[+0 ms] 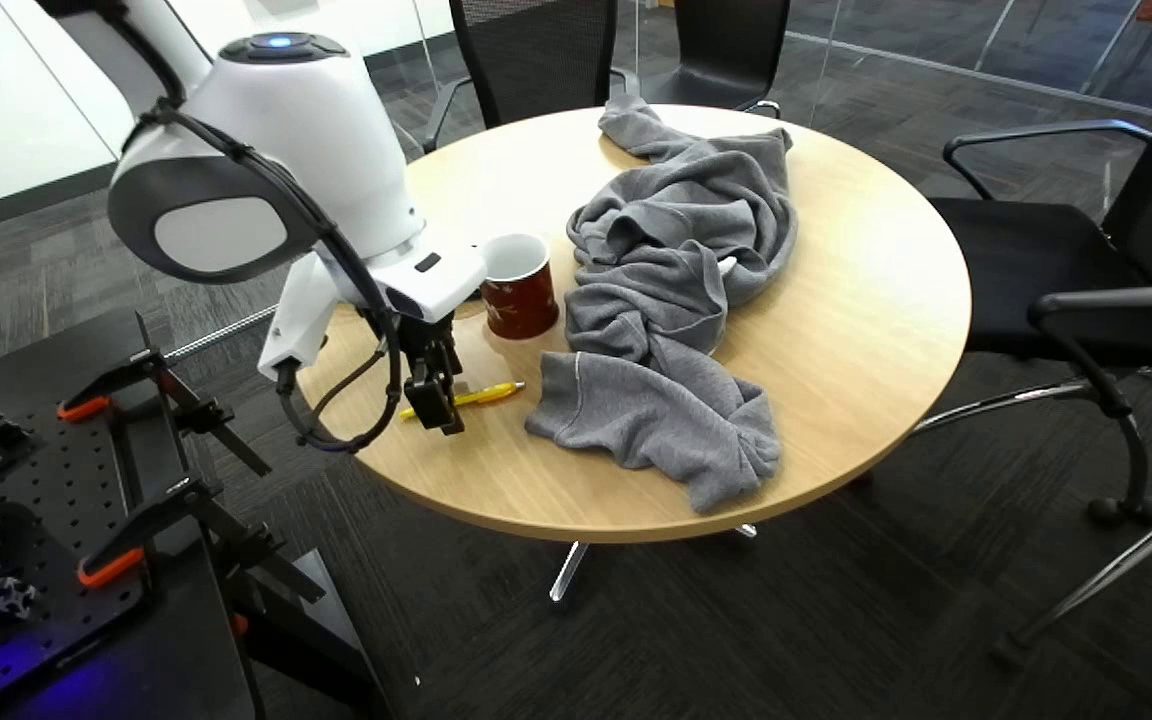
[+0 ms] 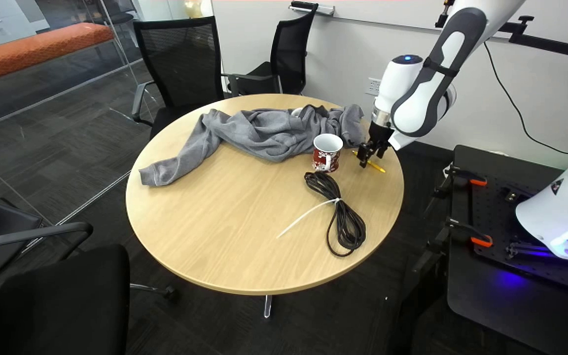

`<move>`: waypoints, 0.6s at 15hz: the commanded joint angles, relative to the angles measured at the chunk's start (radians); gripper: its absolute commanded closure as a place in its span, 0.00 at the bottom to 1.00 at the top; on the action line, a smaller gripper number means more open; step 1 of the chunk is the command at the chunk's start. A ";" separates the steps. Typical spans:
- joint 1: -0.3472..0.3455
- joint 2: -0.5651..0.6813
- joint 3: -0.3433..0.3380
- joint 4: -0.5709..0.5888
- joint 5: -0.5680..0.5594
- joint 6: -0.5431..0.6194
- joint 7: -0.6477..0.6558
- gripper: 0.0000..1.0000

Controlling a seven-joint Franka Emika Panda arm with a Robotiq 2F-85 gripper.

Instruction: Pick up the pen from the table and put it in the mug cup.

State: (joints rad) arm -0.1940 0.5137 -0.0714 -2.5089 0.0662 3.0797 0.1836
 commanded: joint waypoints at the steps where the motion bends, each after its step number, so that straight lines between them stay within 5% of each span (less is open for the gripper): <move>1: -0.004 0.023 0.003 0.015 0.030 0.046 -0.031 0.46; 8: -0.010 0.006 -0.001 0.006 0.027 0.062 -0.034 0.99; 9: -0.012 0.005 0.000 0.006 0.026 0.060 -0.036 1.00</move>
State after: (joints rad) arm -0.2010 0.5218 -0.0753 -2.4969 0.0668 3.1111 0.1833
